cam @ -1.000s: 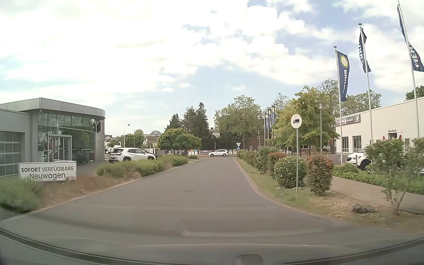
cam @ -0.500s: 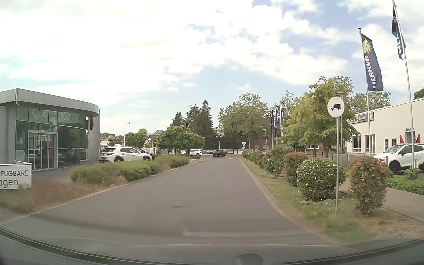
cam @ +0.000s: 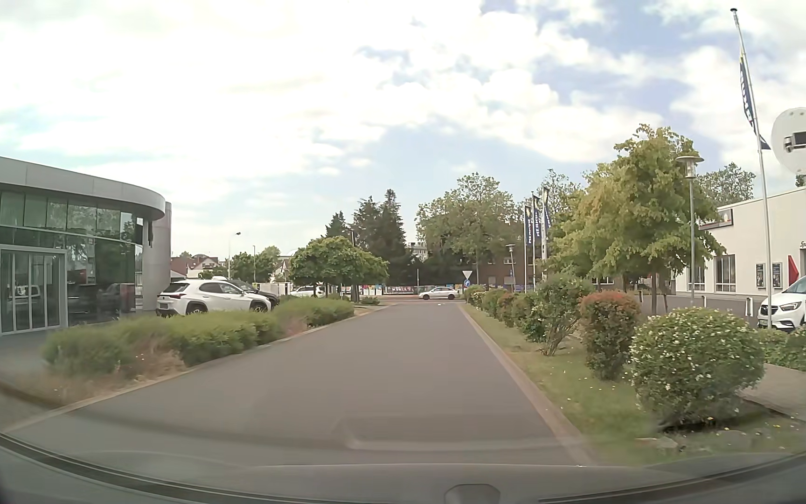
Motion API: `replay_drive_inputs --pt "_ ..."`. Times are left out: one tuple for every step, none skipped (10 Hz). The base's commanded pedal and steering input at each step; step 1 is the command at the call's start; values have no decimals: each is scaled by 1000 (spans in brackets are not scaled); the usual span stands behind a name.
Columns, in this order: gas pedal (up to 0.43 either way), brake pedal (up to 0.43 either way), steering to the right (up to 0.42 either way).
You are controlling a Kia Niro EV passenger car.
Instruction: Follow the waypoints while adhering to traffic rules and regulations
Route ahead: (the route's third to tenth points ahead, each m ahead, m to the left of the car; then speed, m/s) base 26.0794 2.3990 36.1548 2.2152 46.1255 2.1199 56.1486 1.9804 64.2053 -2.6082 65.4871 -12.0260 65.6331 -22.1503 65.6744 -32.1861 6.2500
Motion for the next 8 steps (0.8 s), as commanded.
replay_drive_inputs --pt "28 30 -1" --pt "28 30 1" --pt "28 30 3" --pt "28 30 3" --pt "28 30 3" --pt "28 30 3" --pt "28 30 3" --pt "20 30 3"
